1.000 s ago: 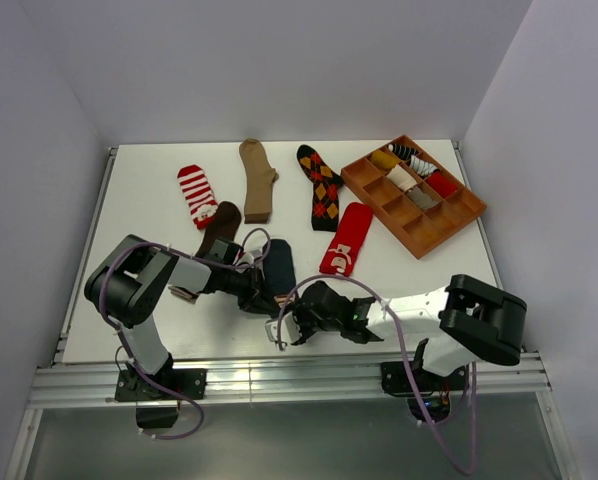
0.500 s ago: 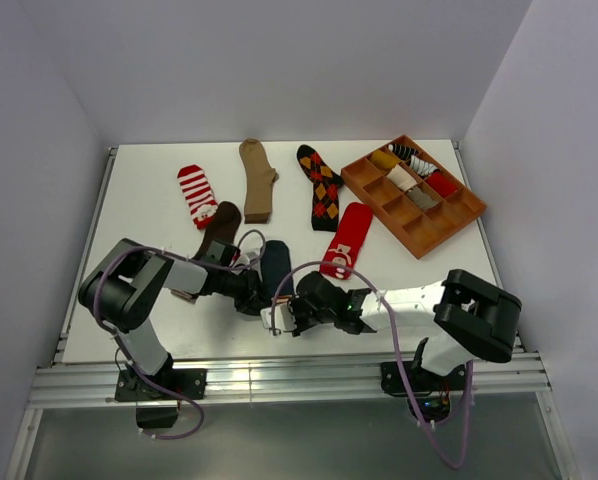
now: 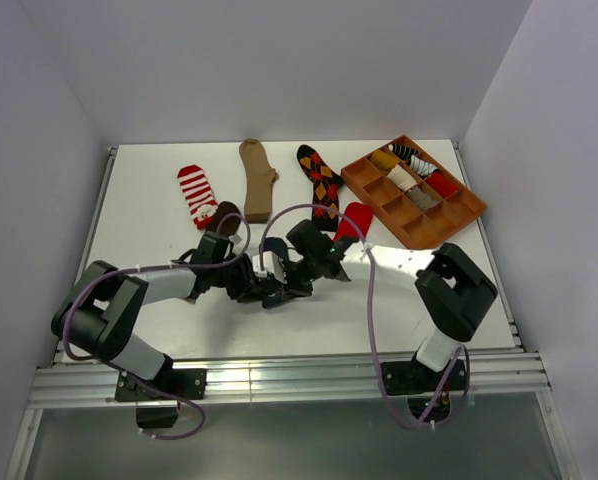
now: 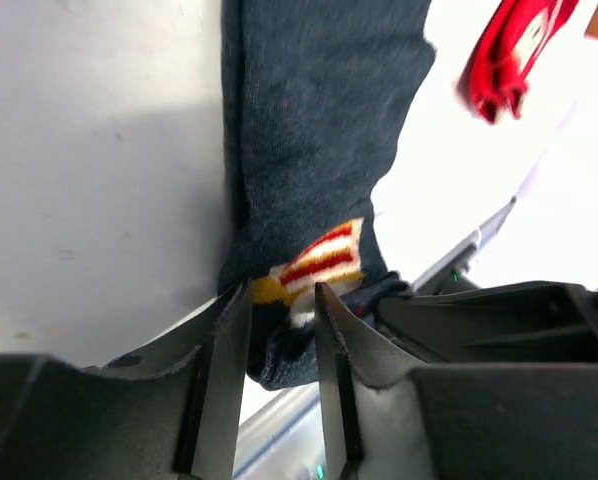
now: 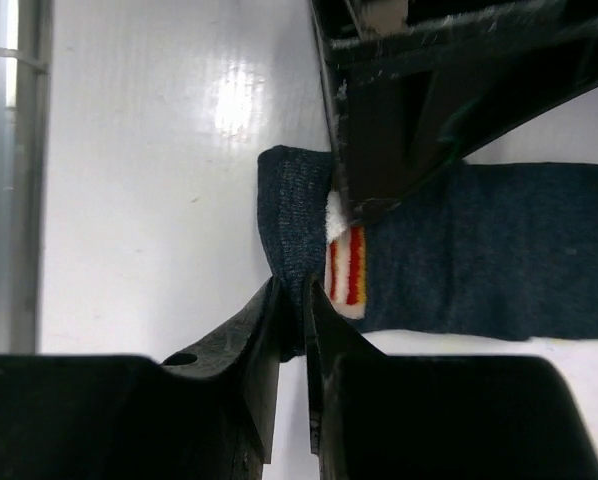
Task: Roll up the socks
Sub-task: Roll the sock at the center of the board.
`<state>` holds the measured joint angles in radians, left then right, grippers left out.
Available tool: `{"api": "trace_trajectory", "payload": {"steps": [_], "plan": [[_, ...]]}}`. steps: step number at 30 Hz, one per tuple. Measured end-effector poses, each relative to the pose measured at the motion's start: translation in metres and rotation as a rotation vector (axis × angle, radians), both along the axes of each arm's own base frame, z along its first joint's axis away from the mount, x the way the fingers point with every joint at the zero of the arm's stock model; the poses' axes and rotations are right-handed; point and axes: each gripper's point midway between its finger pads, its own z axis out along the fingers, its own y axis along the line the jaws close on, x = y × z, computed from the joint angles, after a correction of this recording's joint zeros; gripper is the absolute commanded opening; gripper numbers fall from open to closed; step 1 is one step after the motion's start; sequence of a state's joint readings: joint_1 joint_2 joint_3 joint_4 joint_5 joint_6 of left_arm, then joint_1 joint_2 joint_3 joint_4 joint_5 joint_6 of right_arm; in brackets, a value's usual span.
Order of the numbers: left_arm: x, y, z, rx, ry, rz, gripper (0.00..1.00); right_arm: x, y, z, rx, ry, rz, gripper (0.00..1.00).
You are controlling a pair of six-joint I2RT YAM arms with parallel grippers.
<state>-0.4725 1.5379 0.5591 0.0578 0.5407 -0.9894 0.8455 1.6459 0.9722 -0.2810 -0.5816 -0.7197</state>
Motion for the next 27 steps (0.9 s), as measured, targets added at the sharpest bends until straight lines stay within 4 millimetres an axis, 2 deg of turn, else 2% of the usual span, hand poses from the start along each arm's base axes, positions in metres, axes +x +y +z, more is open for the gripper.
{"api": "trace_trajectory", "payload": {"steps": [6,12,17,21,27], "plan": [[0.011,0.012,0.006,0.047,-0.099,0.071,0.40,-0.001,-0.002,-0.002,-0.048,0.220,-0.012,0.16],[0.025,0.018,0.014,0.071,-0.181,0.115,0.39,0.007,-0.009,-0.003,-0.084,0.413,-0.064,0.15],[0.034,0.019,0.021,0.084,-0.251,0.128,0.39,0.016,-0.019,-0.012,-0.123,0.554,-0.139,0.13],[0.038,0.011,0.026,0.082,-0.319,0.104,0.39,0.015,-0.027,-0.023,-0.170,0.646,-0.193,0.14],[0.032,-0.015,0.033,0.050,-0.410,0.022,0.42,0.017,-0.026,-0.025,-0.198,0.711,-0.230,0.14]]}}
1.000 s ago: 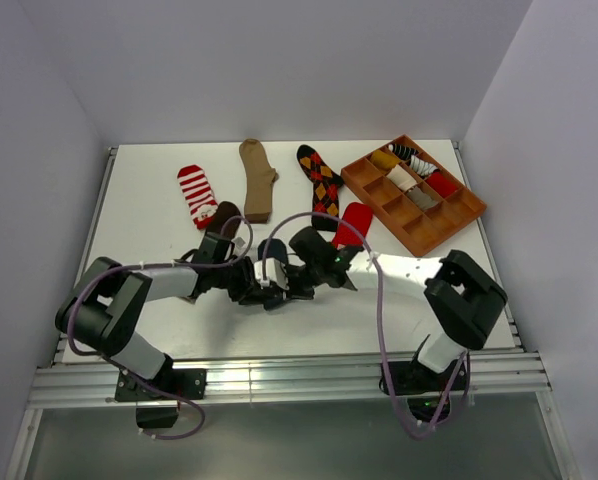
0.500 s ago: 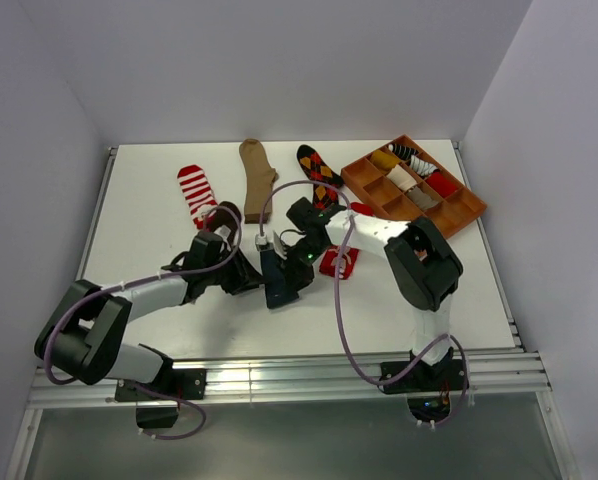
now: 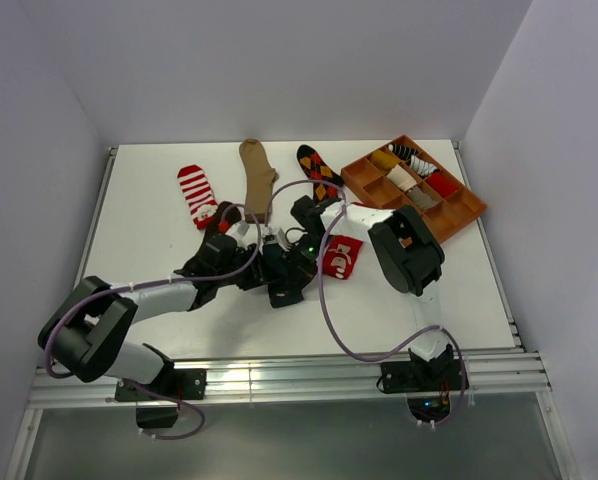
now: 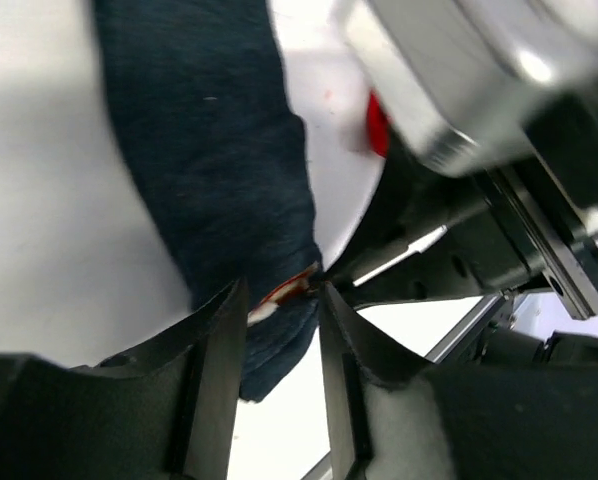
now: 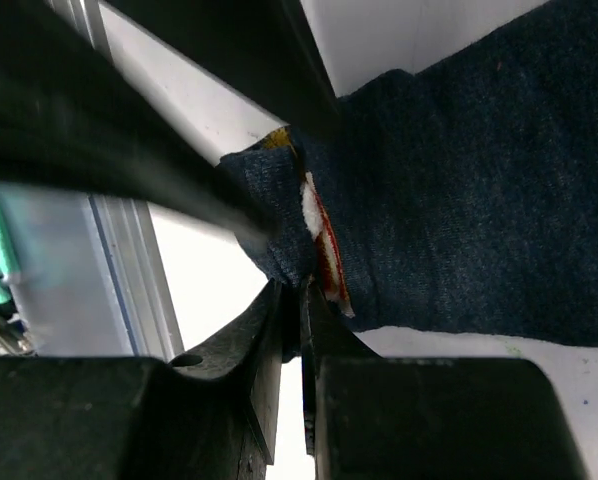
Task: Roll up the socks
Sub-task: Roll the sock at the center of the board.
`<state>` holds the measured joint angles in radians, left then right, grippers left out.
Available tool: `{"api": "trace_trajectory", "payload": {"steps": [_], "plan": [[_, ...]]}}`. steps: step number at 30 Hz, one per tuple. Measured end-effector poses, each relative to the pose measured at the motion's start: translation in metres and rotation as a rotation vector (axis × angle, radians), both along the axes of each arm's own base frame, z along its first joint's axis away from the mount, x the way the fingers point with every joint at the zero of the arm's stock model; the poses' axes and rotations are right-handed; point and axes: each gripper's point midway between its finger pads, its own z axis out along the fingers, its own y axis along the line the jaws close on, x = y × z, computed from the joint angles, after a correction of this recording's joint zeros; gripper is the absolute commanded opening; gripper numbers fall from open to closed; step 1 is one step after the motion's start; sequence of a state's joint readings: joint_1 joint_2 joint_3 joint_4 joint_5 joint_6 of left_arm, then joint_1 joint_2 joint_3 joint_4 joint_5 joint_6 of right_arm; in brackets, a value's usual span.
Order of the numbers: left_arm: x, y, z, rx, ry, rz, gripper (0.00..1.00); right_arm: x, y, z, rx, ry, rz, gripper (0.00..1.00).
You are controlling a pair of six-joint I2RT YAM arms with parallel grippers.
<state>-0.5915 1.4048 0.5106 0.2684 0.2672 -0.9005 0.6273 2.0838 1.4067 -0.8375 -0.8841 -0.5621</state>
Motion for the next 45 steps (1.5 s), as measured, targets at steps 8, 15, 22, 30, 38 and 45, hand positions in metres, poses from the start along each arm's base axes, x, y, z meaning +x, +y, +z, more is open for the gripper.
{"api": "trace_trajectory", "payload": {"steps": [8,15,22,30,38,45], "plan": [[-0.015,-0.019,-0.014,-0.006,-0.062,-0.101,0.46,0.005,0.003,-0.005,-0.033,0.081,-0.033,0.13],[-0.028,-0.022,-0.028,-0.003,-0.089,-0.158,0.46,0.009,0.003,-0.006,-0.045,0.156,-0.065,0.13],[-0.028,-0.025,-0.031,-0.015,-0.115,-0.176,0.37,0.009,0.001,-0.006,-0.063,0.190,-0.089,0.13],[-0.030,-0.028,-0.035,-0.031,-0.107,-0.192,0.06,0.010,0.000,-0.007,-0.083,0.199,-0.108,0.28],[-0.031,-0.040,-0.038,-0.072,-0.008,-0.203,0.00,0.016,-0.008,0.003,-0.075,0.111,-0.137,0.54],[-0.027,-0.041,-0.042,-0.090,0.178,-0.196,0.00,0.056,-0.032,0.028,-0.022,-0.106,-0.235,0.54]]}}
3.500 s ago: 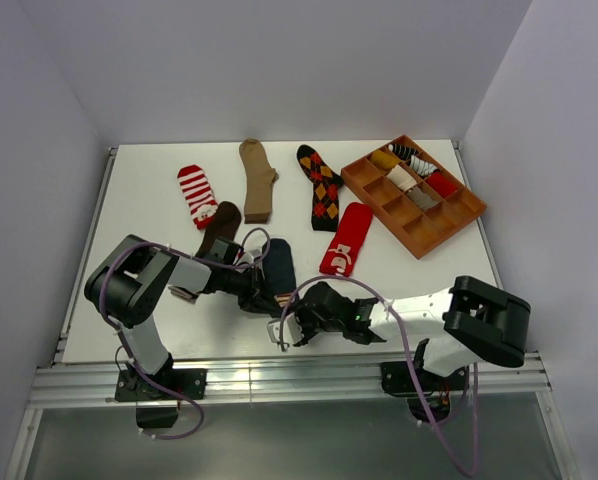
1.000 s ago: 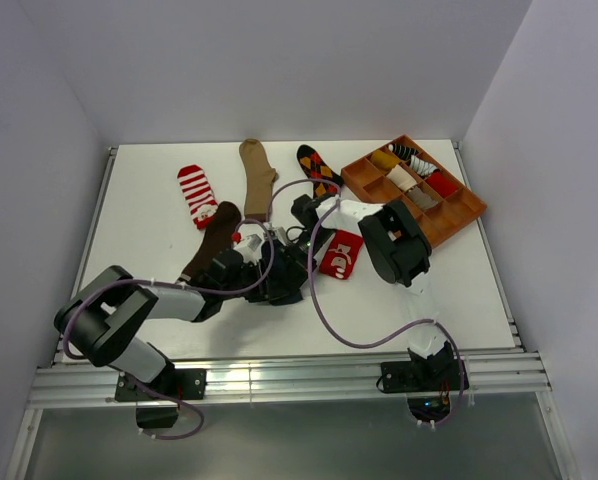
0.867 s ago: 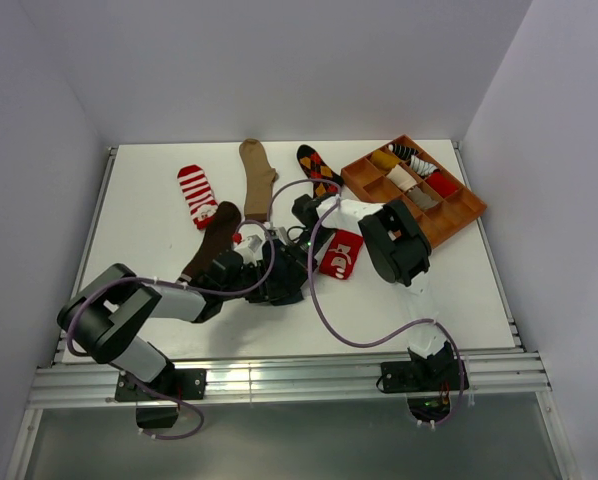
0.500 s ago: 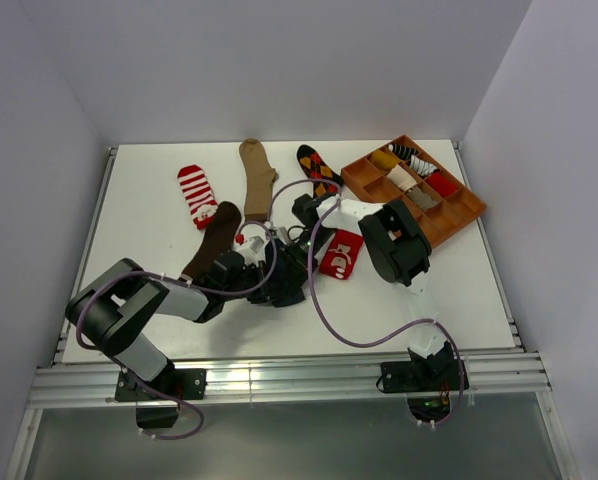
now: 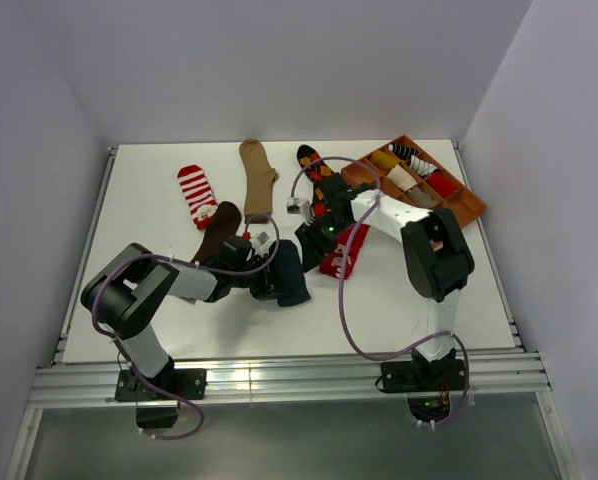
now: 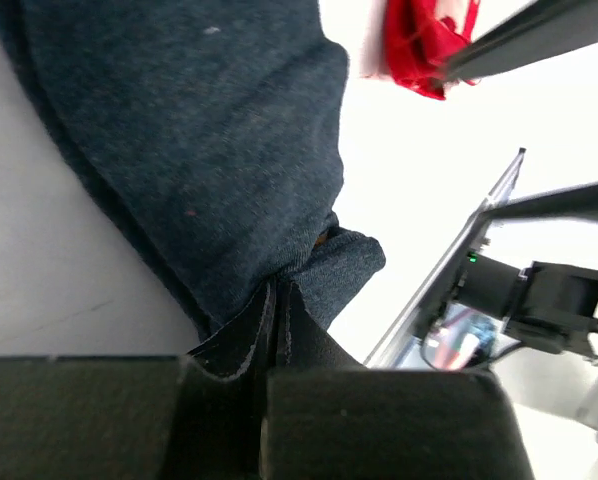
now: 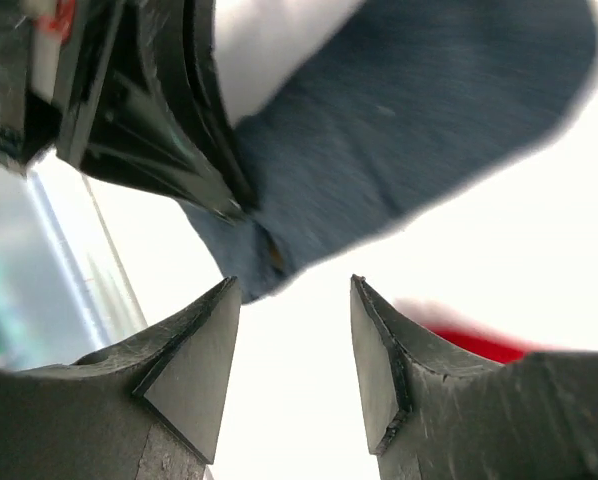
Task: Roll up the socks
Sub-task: Roll the sock at the center of the board.
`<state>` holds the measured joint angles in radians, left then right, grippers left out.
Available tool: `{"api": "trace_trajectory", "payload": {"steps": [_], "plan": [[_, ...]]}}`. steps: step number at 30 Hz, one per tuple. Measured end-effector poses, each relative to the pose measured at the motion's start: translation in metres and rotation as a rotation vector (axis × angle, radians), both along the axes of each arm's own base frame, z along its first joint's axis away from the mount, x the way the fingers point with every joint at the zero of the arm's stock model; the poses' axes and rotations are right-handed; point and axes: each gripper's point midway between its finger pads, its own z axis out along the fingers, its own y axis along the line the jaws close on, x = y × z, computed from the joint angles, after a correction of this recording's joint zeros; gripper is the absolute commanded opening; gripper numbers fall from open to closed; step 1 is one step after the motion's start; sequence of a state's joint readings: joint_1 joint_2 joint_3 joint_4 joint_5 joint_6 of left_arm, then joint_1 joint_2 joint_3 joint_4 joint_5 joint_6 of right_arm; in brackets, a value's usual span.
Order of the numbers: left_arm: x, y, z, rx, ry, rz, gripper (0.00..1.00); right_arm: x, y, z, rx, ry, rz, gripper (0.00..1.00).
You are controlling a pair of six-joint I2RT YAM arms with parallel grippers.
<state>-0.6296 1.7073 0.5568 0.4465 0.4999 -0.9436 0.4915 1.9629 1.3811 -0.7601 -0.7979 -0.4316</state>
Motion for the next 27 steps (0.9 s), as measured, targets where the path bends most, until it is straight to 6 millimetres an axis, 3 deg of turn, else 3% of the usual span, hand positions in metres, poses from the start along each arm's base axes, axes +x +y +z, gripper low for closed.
{"api": "trace_trajectory", "payload": {"steps": [4,12,16,22,27], "plan": [[0.001,0.002,0.000,0.014,0.103,0.003,0.00,0.015,-0.025,0.011,-0.018,-0.158,-0.047,0.53],[-0.009,0.012,0.000,0.080,0.307,0.023,0.00,0.003,-0.052,0.019,-0.051,-0.486,0.033,0.54],[-0.016,0.021,-0.001,0.090,0.404,0.047,0.00,-0.020,-0.042,0.015,-0.042,-0.633,0.154,0.57],[-0.021,0.026,-0.001,0.107,0.480,0.064,0.00,-0.081,-0.010,0.004,0.035,-0.785,0.394,0.60],[-0.024,0.027,-0.002,0.112,0.503,0.069,0.00,-0.100,0.014,0.002,0.080,-0.885,0.488,0.60]]}}
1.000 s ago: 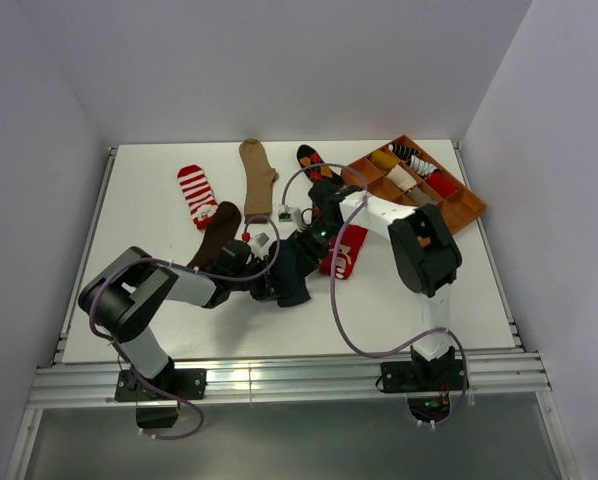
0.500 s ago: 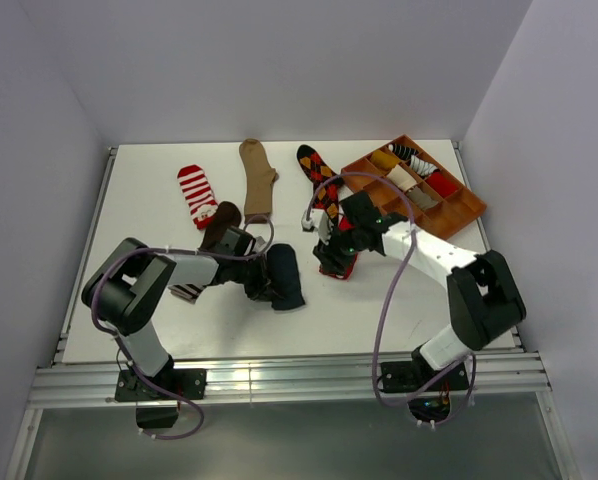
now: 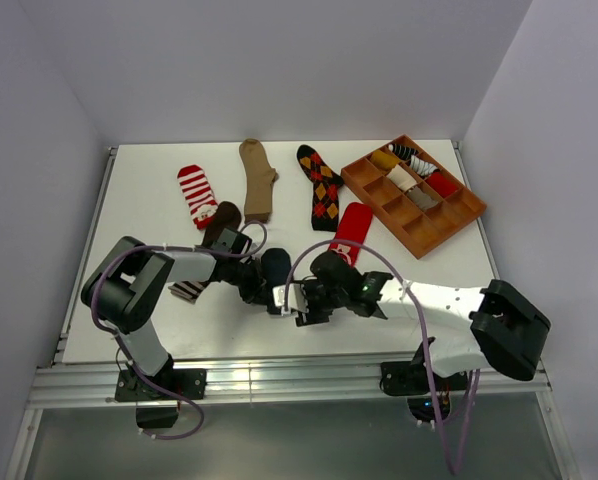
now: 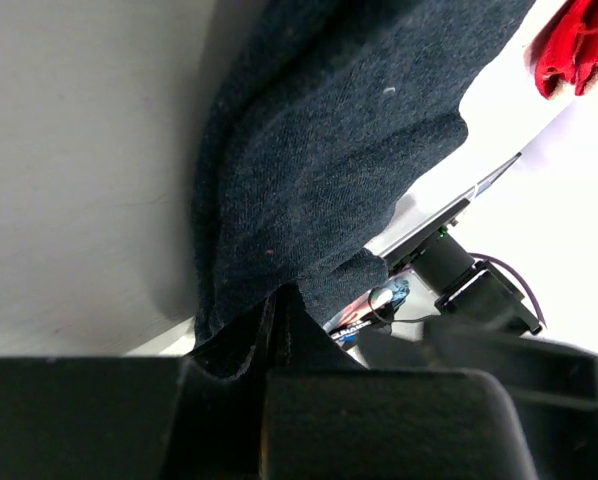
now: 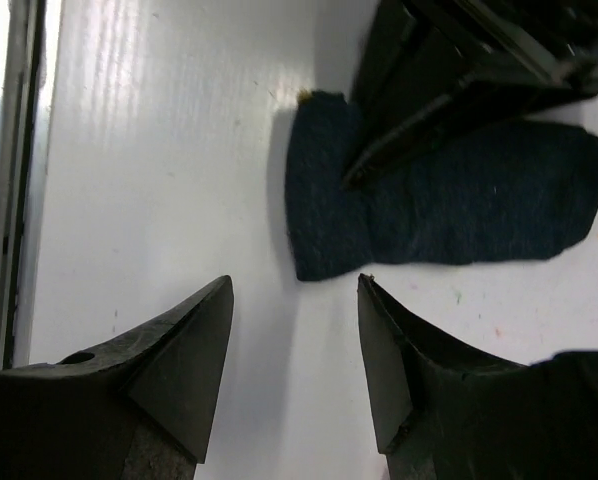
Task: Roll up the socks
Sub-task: Roll the sock at the center of the board.
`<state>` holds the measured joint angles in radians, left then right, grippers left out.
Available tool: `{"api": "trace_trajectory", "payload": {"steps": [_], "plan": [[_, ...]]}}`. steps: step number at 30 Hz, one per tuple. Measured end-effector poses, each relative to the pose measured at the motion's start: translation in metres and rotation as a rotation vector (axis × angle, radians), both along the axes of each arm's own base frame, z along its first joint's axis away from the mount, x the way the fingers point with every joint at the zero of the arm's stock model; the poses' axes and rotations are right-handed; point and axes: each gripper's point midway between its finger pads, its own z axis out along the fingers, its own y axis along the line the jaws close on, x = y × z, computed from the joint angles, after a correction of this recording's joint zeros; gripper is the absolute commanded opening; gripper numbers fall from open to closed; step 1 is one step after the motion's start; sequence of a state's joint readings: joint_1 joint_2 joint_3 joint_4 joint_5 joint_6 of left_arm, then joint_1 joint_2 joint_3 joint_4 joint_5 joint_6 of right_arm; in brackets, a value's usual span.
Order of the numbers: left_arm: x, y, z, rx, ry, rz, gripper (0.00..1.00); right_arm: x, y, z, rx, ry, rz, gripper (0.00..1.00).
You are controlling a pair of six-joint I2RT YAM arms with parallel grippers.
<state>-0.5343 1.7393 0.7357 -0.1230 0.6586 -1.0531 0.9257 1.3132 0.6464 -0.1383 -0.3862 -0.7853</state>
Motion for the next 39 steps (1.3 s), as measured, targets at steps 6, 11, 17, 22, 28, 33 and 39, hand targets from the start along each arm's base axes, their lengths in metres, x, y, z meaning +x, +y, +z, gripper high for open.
{"api": "trace_trajectory", "payload": {"steps": [6,11,17,22,28,33,39], "plan": [[0.000,0.000,0.000,0.000,0.005,0.005,0.01,-0.016,0.020,-0.007,-0.006,-0.066,0.079,0.58],[-0.001,-0.001,0.000,-0.010,0.016,0.001,0.01,-0.013,0.025,-0.020,-0.034,-0.082,0.072,0.56],[-0.003,-0.002,-0.001,-0.021,0.032,-0.007,0.02,-0.004,0.028,-0.036,-0.083,-0.086,0.046,0.54],[-0.005,-0.002,-0.001,-0.029,0.042,-0.012,0.06,0.007,0.034,-0.038,-0.088,-0.108,0.015,0.37],[-0.004,-0.001,-0.001,-0.032,0.042,-0.009,0.11,0.010,0.034,-0.040,-0.134,-0.053,-0.021,0.19],[0.000,0.004,0.002,-0.043,0.018,0.019,0.15,0.018,0.035,-0.032,-0.157,0.073,-0.044,0.19],[0.007,0.006,0.006,-0.051,-0.032,0.072,0.20,0.029,0.033,-0.017,-0.180,0.277,-0.062,0.19]]}}
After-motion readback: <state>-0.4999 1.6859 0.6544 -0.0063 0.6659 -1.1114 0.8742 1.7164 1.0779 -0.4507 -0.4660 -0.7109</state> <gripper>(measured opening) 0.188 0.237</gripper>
